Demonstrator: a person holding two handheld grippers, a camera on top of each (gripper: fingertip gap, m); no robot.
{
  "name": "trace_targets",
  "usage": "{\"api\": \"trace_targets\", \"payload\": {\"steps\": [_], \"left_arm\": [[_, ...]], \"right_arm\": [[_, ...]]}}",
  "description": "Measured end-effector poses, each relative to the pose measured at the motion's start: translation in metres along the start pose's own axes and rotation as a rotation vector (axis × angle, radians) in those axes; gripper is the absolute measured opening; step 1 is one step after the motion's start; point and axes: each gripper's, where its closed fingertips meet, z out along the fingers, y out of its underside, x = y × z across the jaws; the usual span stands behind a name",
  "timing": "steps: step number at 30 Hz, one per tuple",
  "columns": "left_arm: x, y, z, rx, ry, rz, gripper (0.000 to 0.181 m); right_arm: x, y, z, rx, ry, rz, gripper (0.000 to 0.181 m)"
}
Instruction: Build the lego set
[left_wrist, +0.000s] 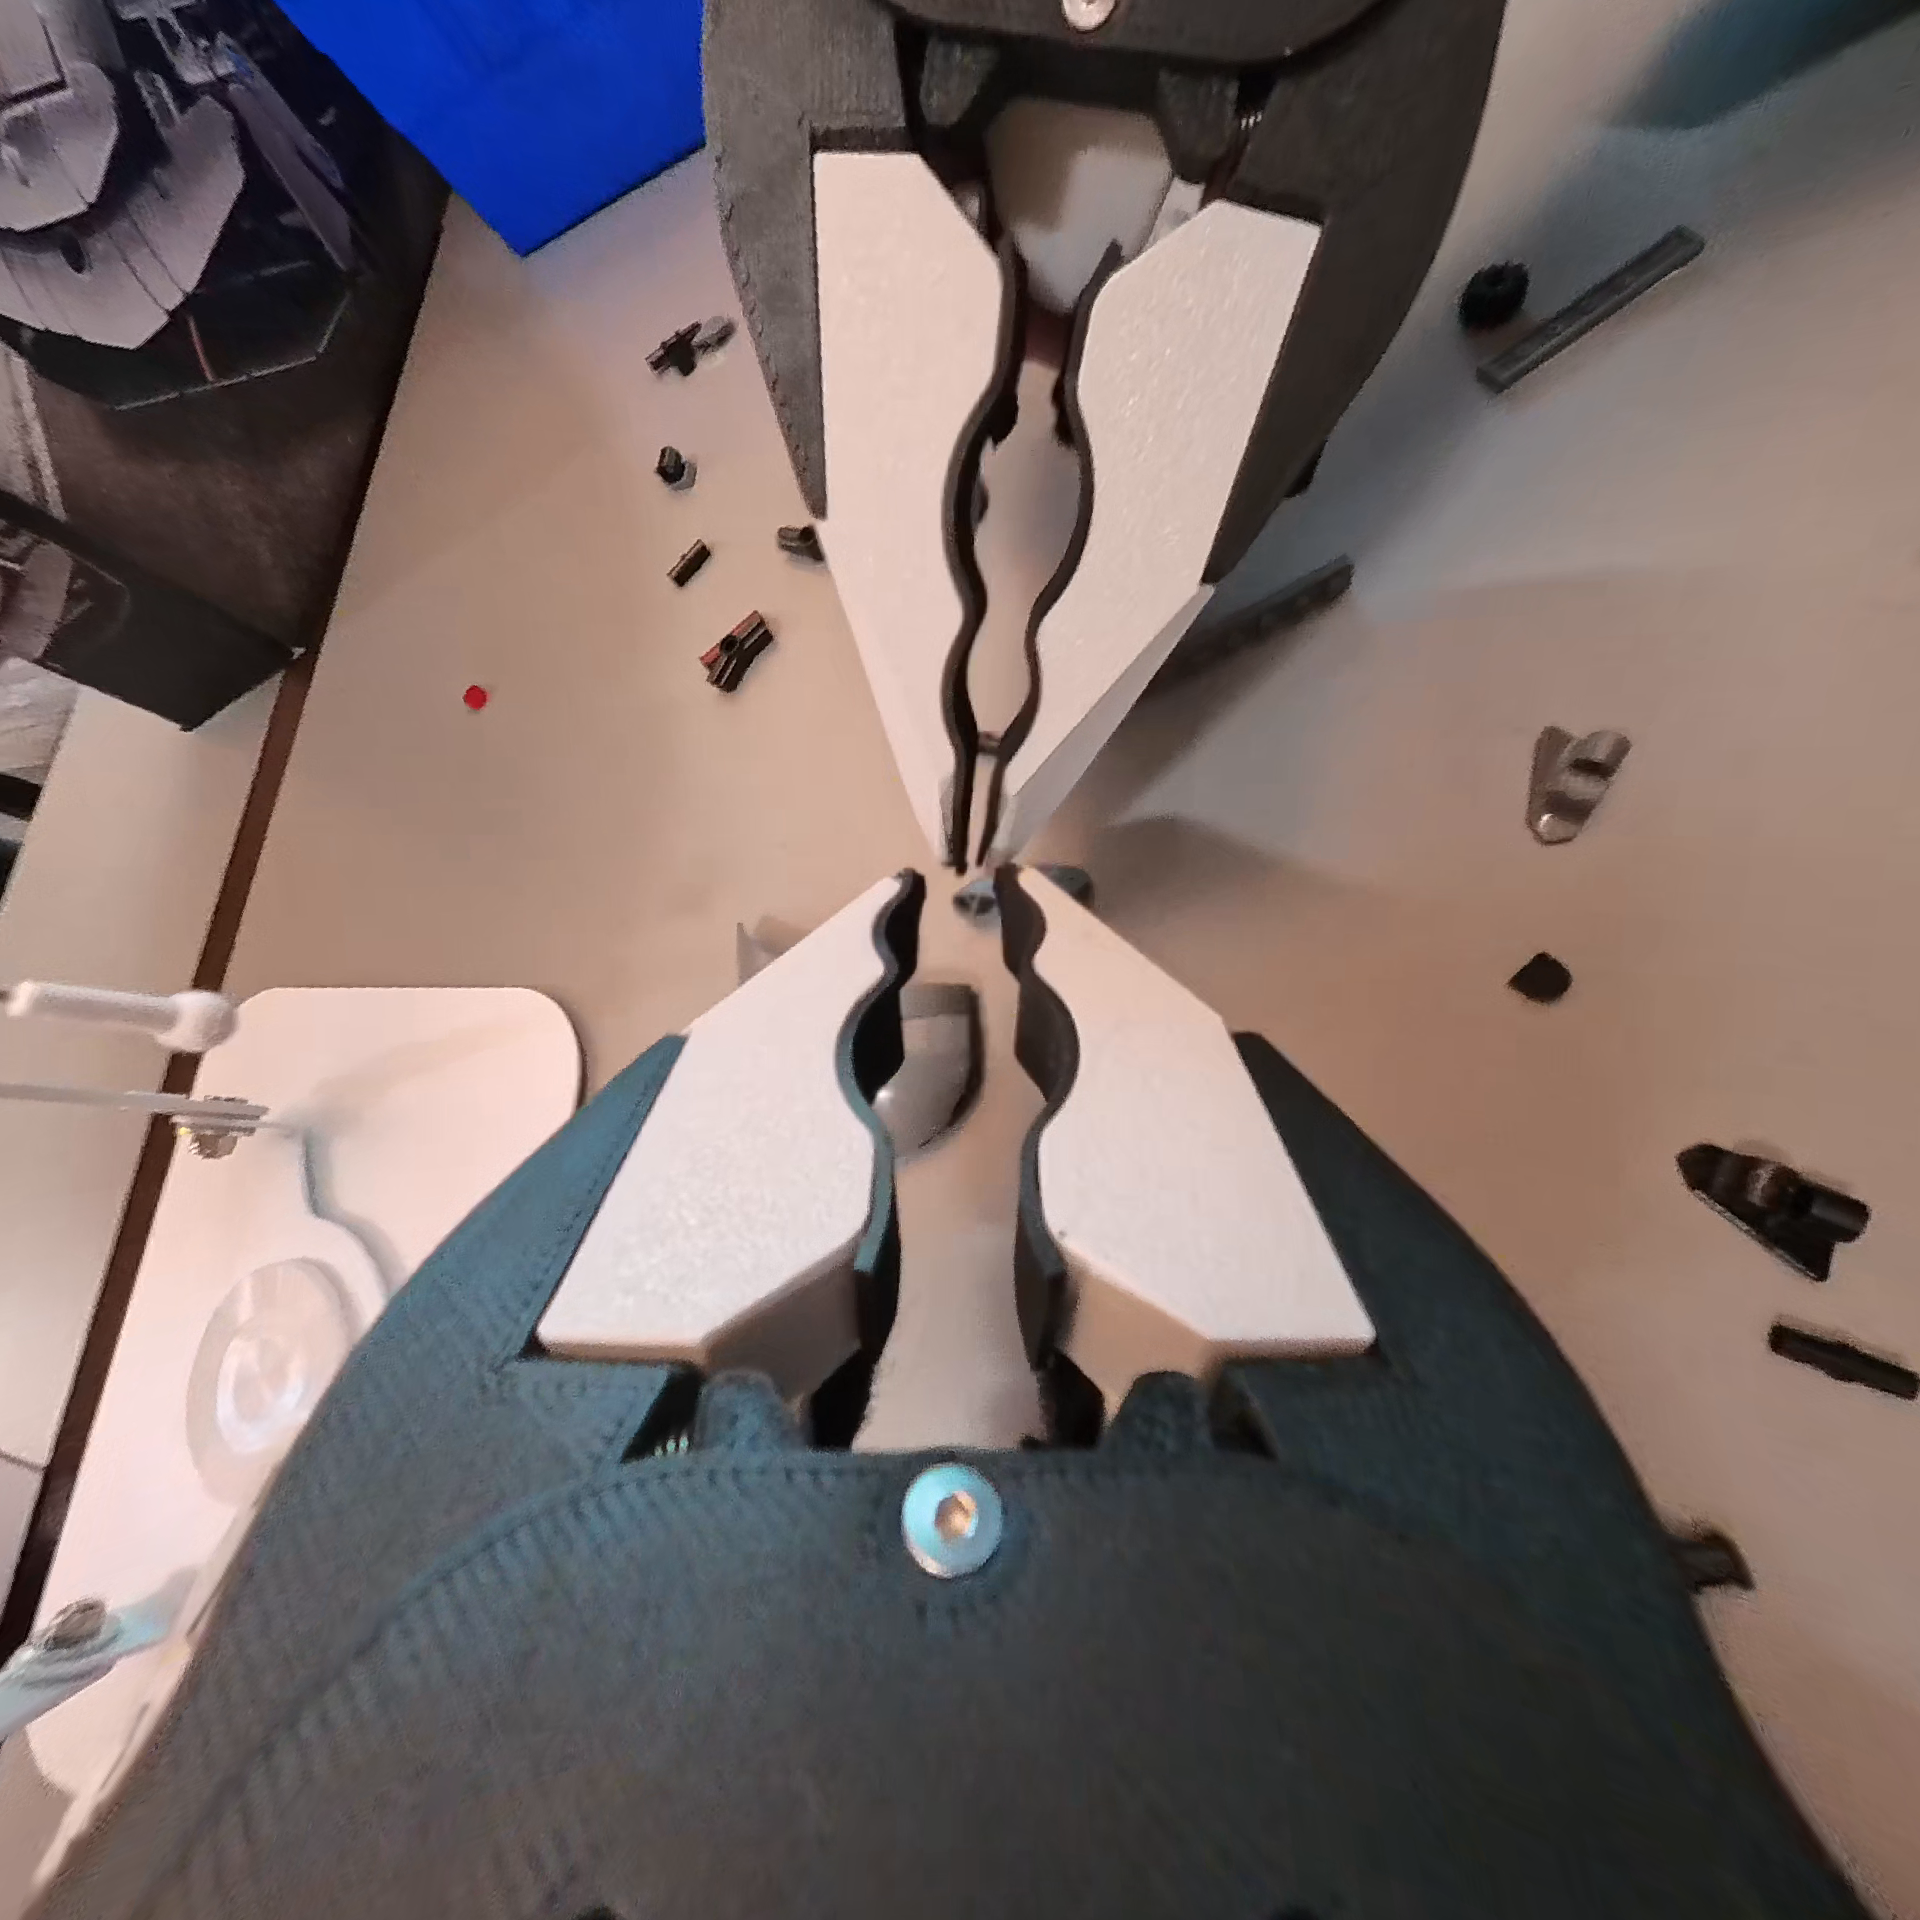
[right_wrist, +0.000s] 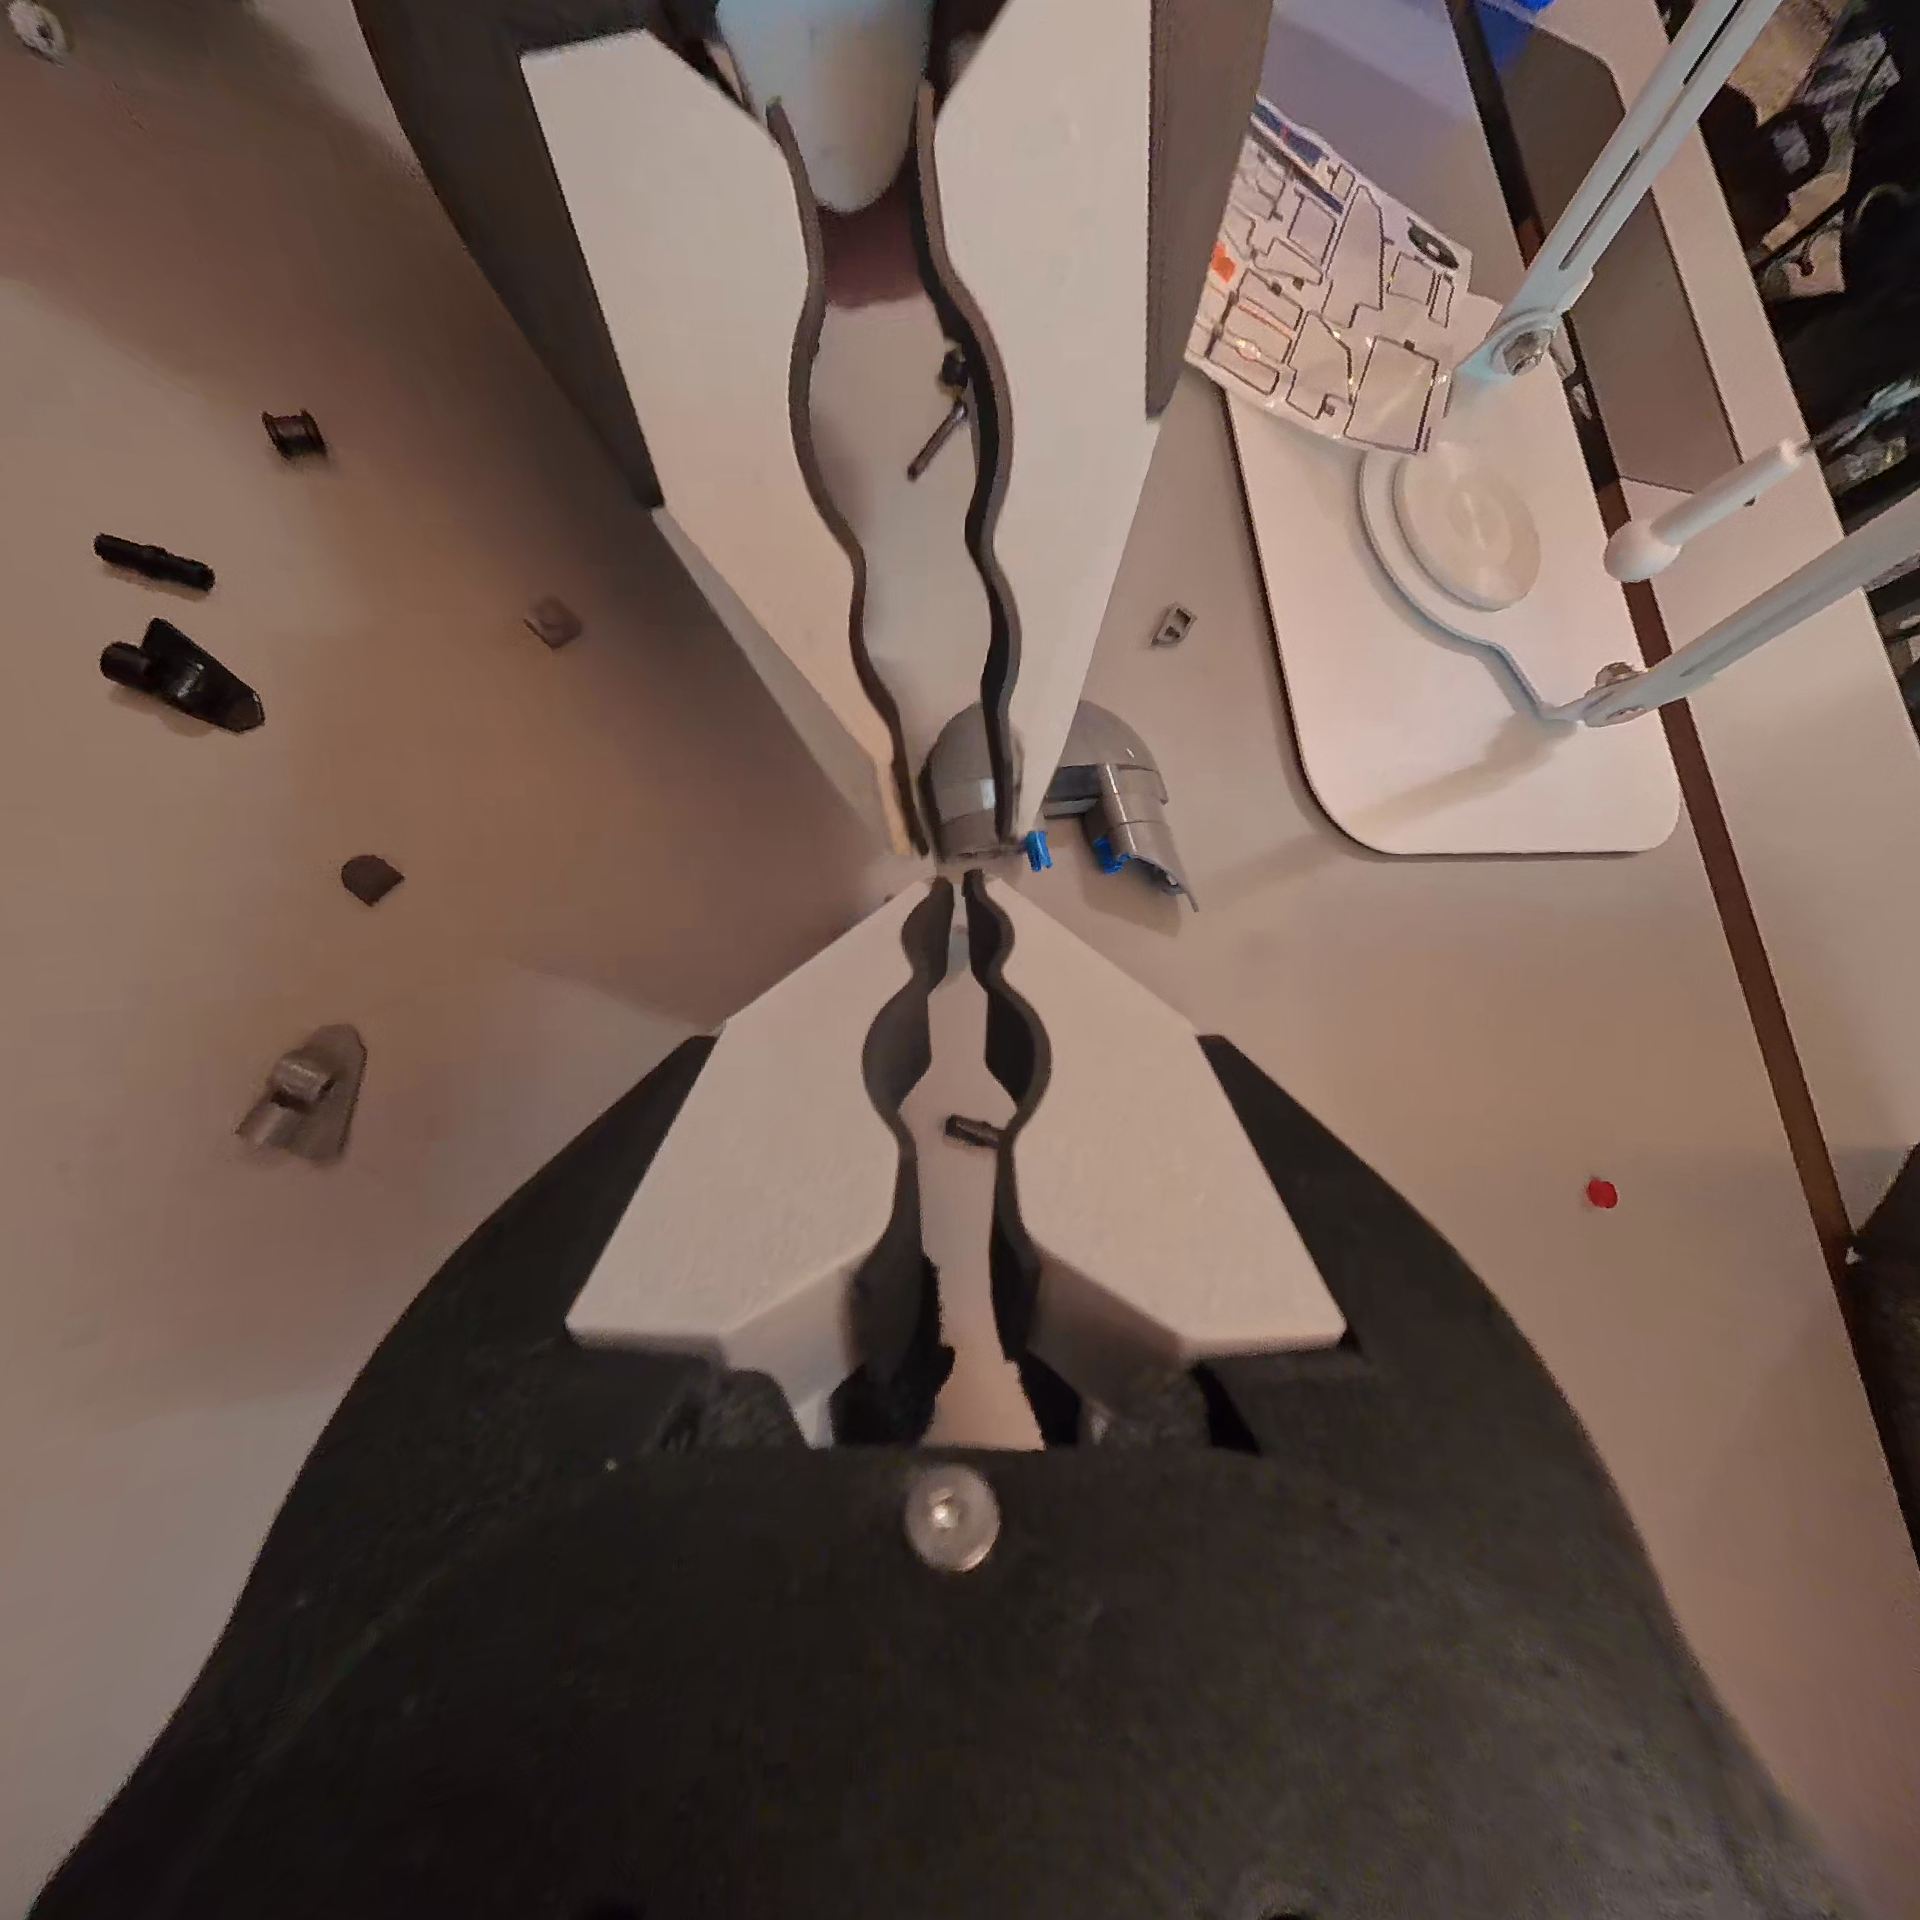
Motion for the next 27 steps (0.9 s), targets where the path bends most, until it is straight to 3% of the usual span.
{"api": "trace_targets", "payload": {"steps": [5,27], "left_arm": [[-0.003,0.004,-0.004,0.004,0.009,-0.029,0.014],[0.016,0.016,0.021,-0.113,0.049,-0.001,0.013]], "right_arm": [[-0.004,0.012,-0.001,-0.035,-0.062,0.045,0.014],[-0.010,0.029,0.010,-0.145,-0.087,0.094,0.017]]}}
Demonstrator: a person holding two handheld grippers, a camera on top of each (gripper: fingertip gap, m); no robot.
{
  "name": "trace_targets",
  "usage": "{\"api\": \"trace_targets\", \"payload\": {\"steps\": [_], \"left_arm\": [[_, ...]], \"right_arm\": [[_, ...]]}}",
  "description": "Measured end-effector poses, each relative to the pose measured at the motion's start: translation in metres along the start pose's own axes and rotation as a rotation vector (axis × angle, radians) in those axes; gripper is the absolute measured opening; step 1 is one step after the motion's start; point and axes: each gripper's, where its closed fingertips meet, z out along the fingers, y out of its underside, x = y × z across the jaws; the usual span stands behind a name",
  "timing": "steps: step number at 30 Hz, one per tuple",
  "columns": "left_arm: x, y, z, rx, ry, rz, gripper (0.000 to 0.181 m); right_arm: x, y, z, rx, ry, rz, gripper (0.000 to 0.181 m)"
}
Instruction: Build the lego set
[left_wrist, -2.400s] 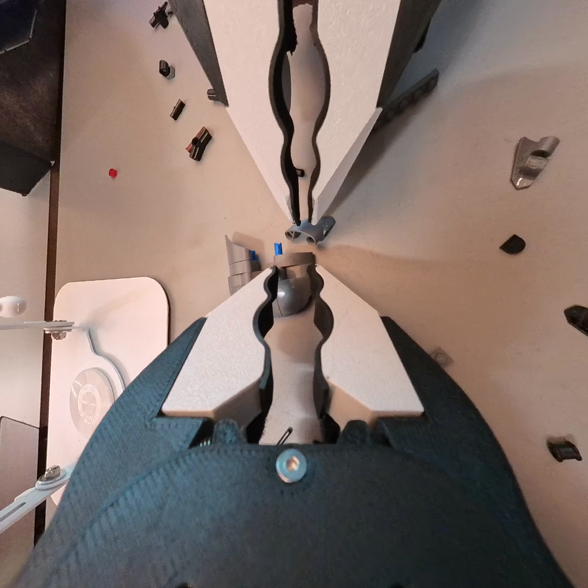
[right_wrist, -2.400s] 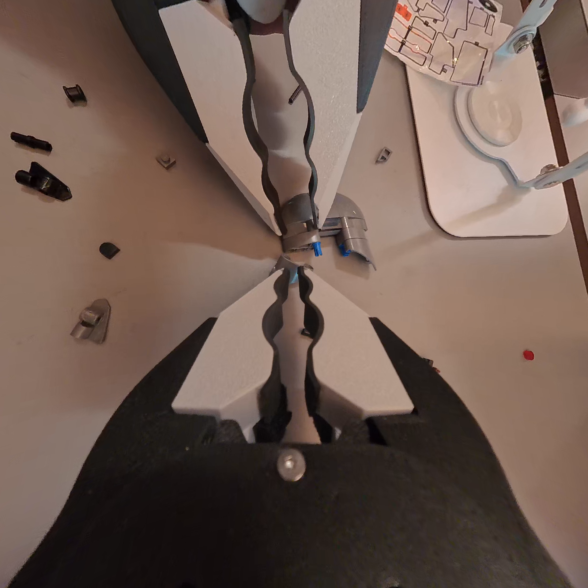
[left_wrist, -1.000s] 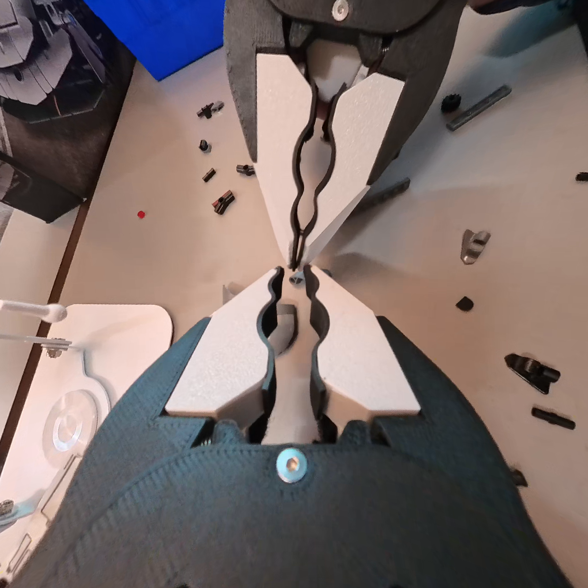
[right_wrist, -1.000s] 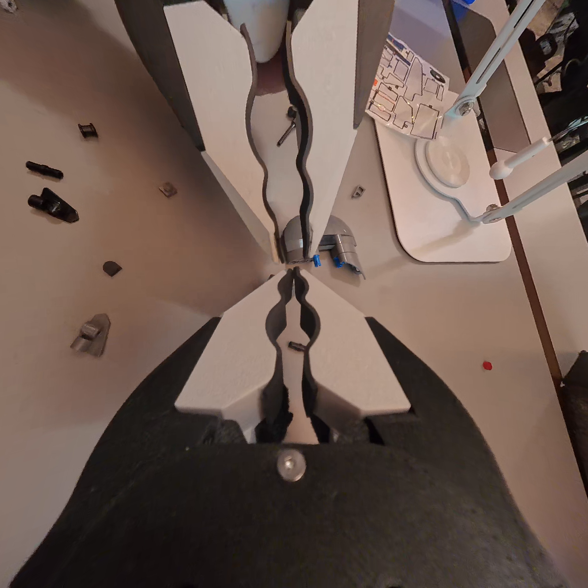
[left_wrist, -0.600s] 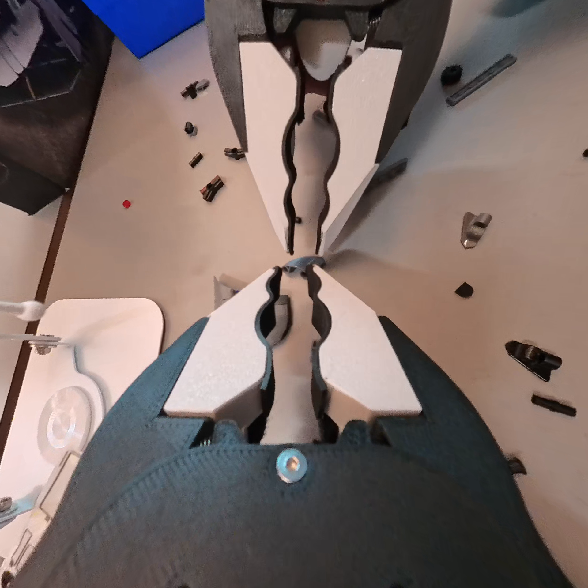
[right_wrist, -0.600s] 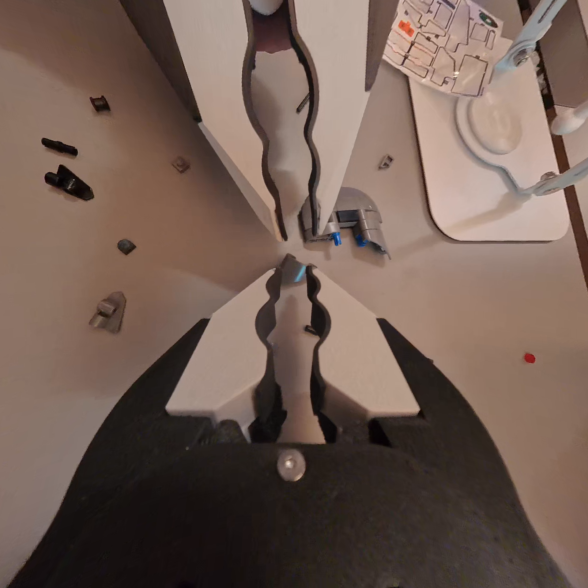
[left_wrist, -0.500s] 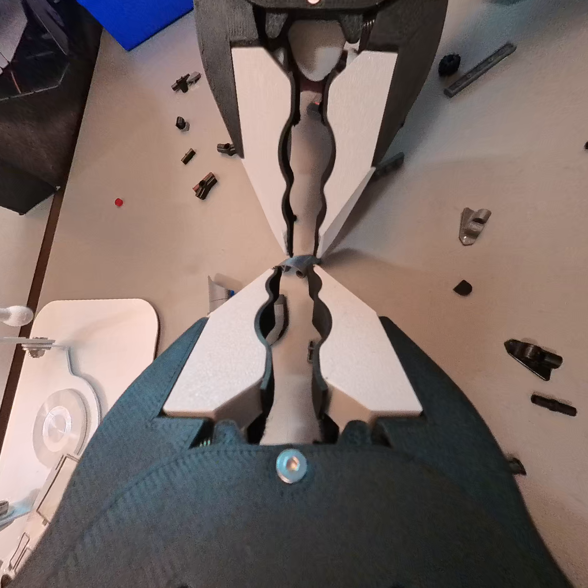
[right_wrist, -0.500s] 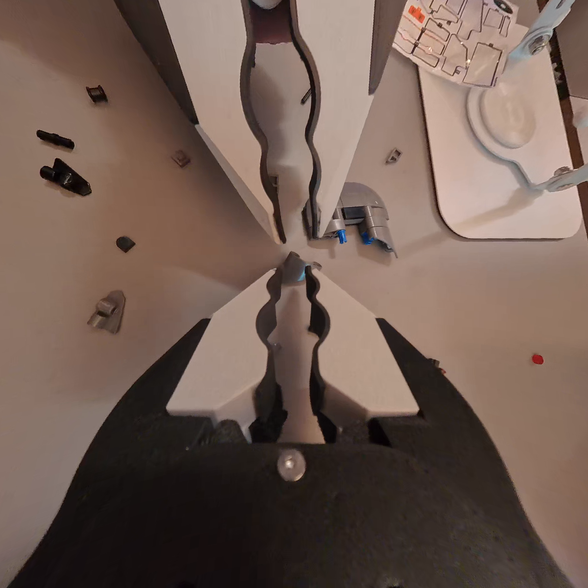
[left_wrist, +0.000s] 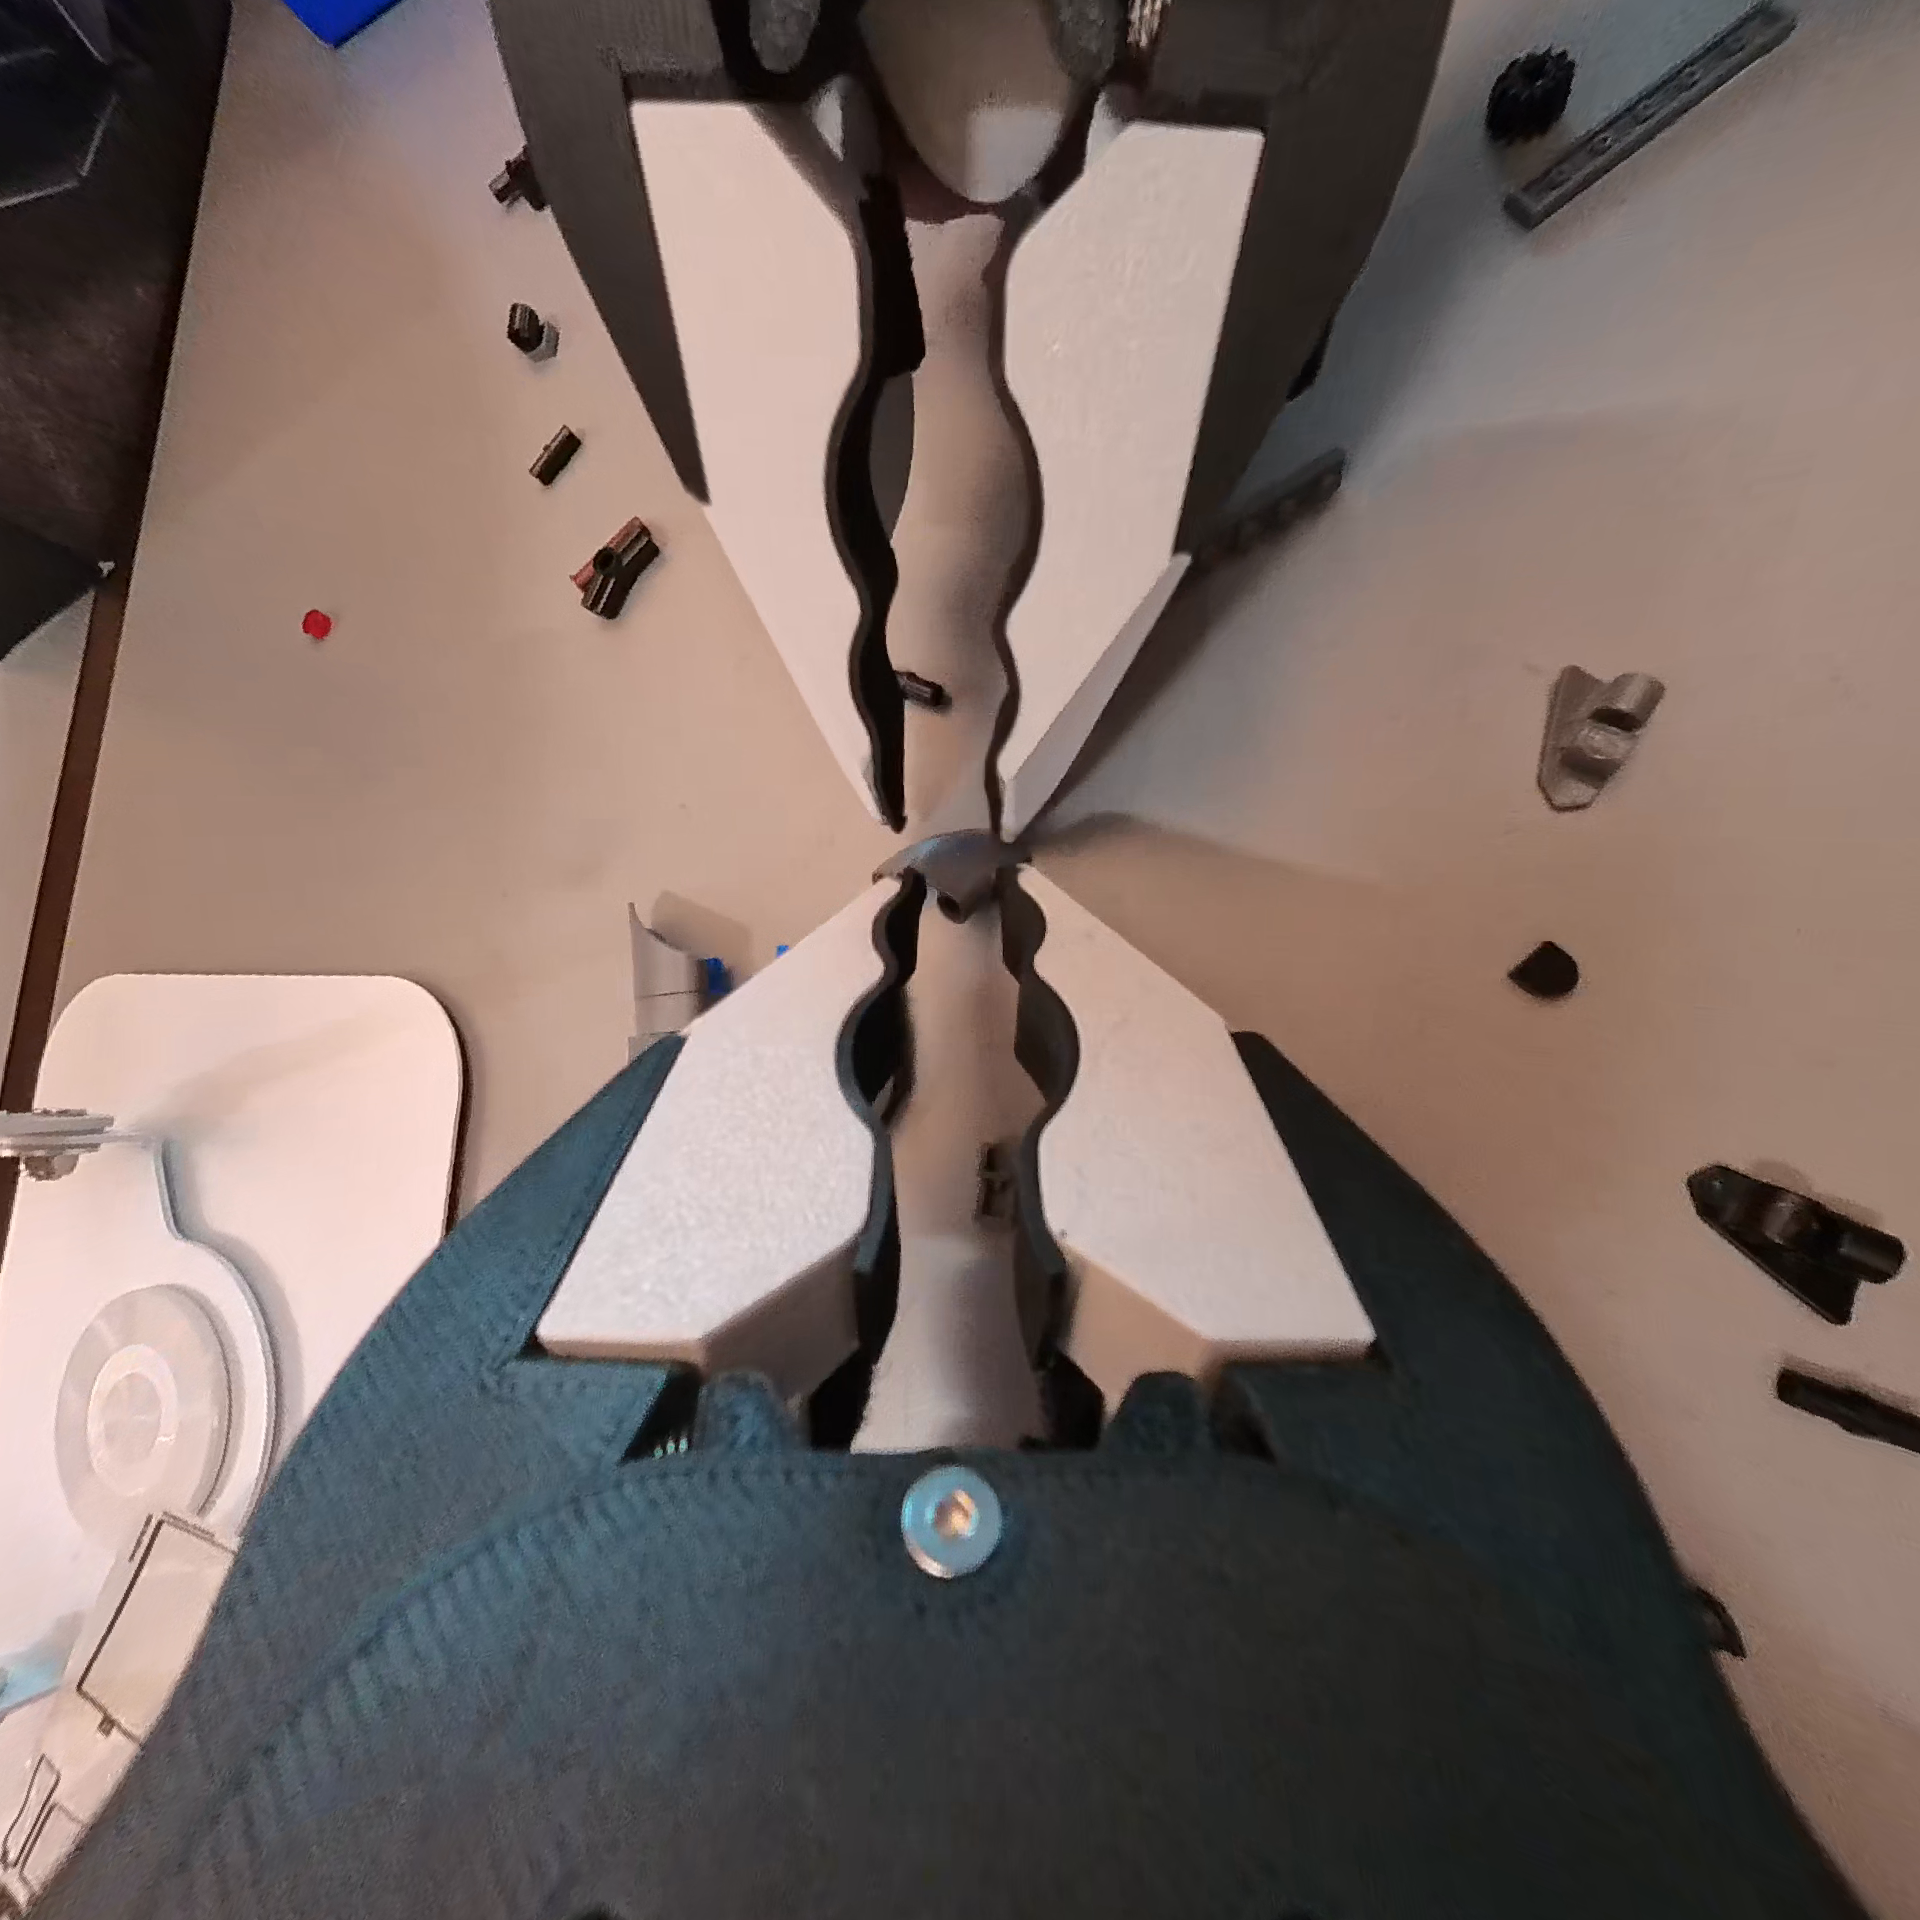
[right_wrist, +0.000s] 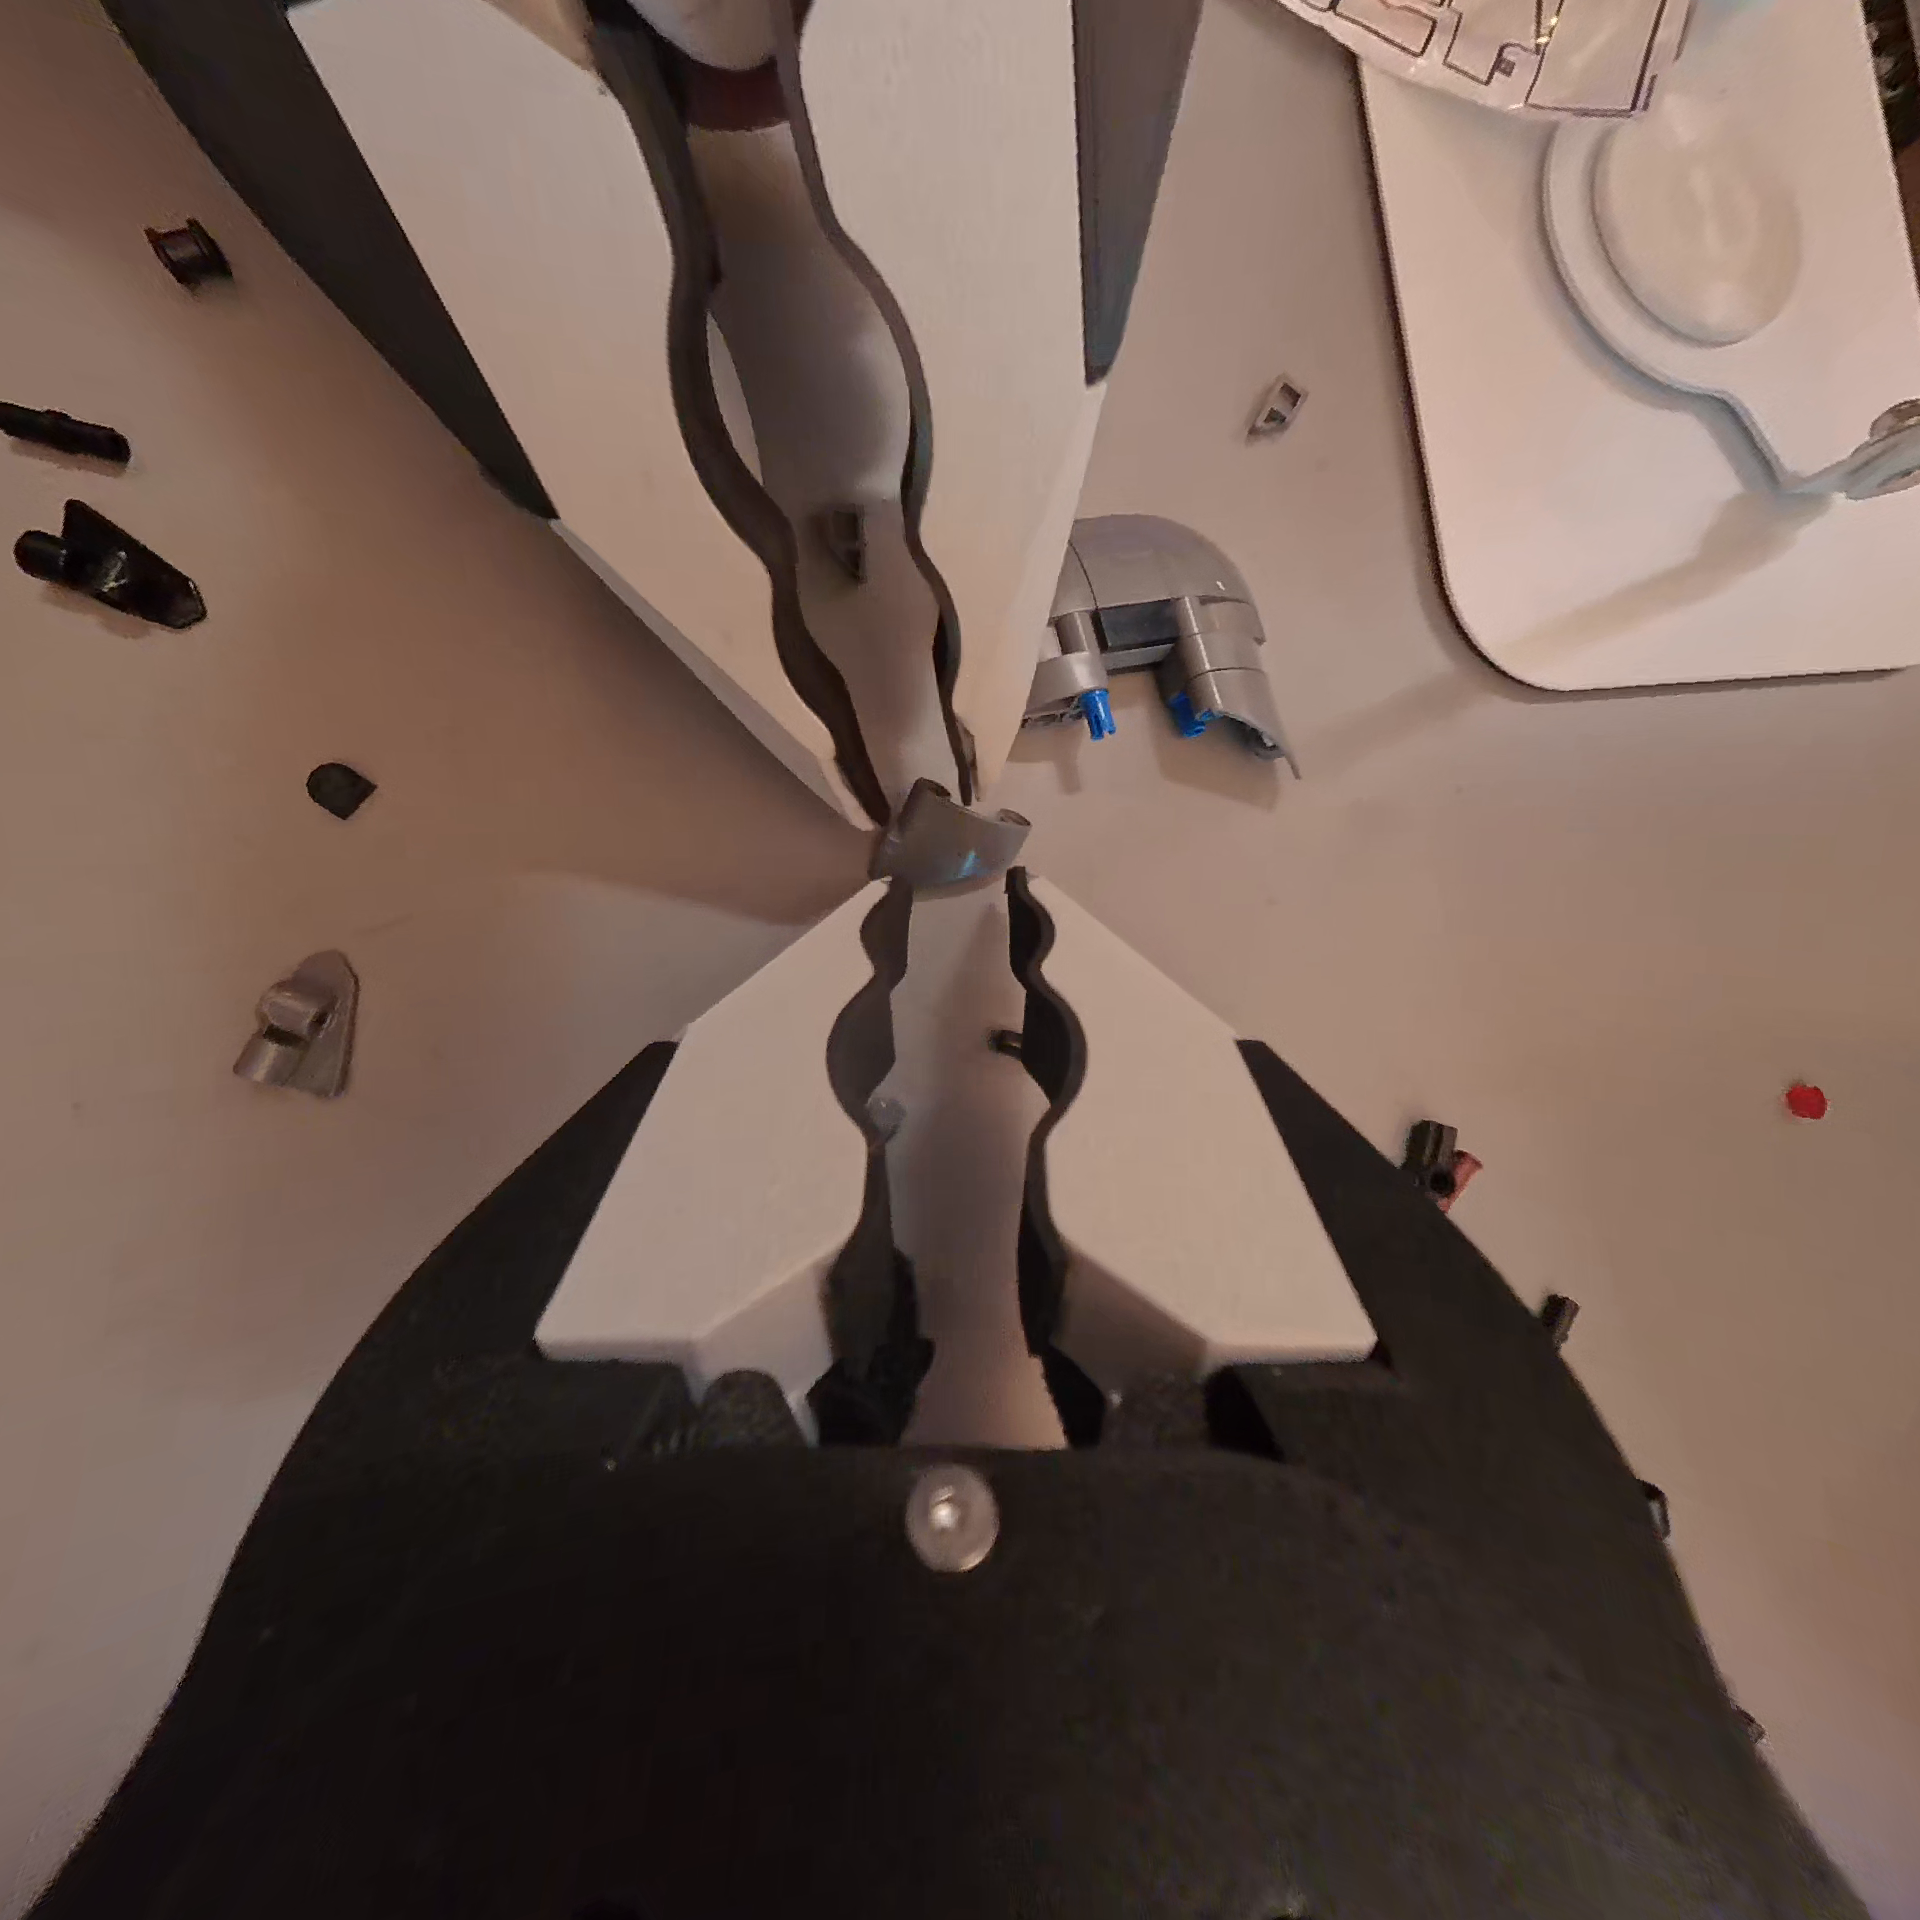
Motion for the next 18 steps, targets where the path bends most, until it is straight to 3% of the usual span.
{"api": "trace_targets", "payload": {"steps": [18], "left_arm": [[-0.0037,-0.0010,0.0021,0.013,-0.027,-0.018,0.000]], "right_arm": [[-0.0033,-0.0024,0.0029,0.016,-0.035,0.056,0.026]]}}
